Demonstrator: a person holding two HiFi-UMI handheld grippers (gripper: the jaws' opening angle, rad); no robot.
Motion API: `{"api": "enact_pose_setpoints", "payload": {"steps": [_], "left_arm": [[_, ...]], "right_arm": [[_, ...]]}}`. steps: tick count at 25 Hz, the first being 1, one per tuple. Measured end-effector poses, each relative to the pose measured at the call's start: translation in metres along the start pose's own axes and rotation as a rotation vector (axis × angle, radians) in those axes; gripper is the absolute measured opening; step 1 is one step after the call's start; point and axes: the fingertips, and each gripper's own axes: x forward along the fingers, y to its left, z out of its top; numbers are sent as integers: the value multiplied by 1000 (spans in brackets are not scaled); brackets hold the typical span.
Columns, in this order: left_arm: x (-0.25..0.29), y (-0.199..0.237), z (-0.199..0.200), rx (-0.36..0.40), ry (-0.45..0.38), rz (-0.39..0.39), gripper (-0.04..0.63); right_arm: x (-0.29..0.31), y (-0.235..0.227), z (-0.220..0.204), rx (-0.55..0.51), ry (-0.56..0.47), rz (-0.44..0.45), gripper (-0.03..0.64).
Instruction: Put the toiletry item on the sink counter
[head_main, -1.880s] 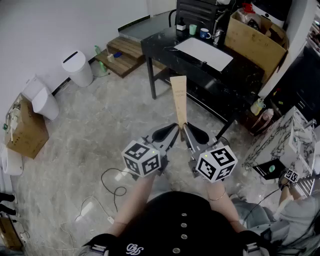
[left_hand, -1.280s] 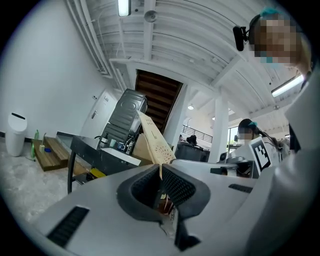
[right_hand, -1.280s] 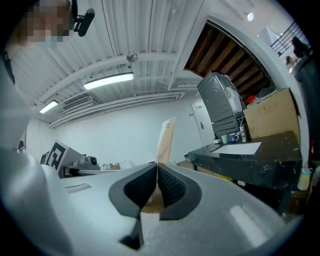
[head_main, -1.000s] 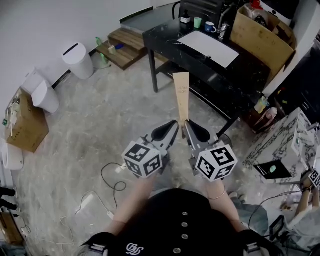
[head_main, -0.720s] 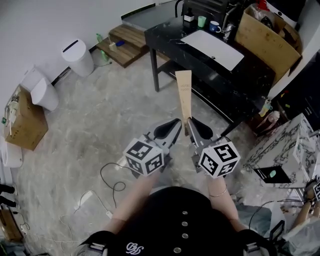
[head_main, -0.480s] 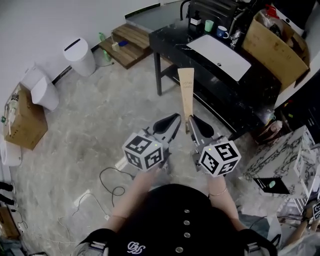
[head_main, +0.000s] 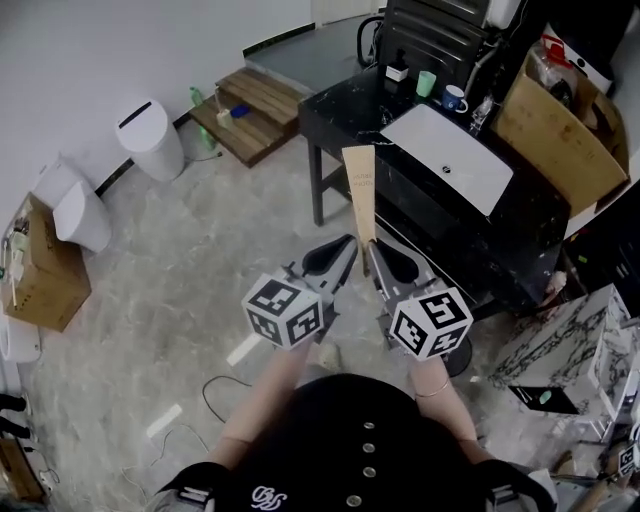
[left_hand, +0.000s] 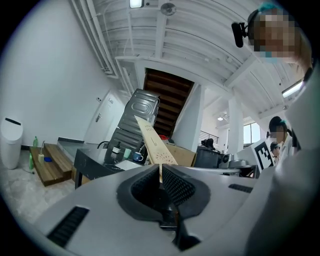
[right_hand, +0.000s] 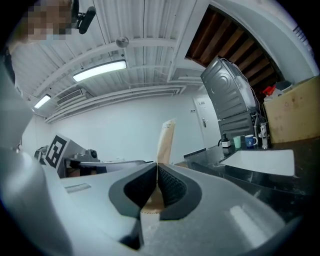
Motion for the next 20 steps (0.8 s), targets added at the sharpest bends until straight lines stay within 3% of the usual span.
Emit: {"api": "enact_pose_setpoints", "payload": {"steps": [6, 20], "left_arm": [[15, 41, 11, -12, 9, -18, 23], [52, 101, 19, -17, 18, 2, 23]], "right_arm": [[50, -11, 0, 11, 17, -22, 9], [104, -52, -1, 4, 55, -19, 9]]}}
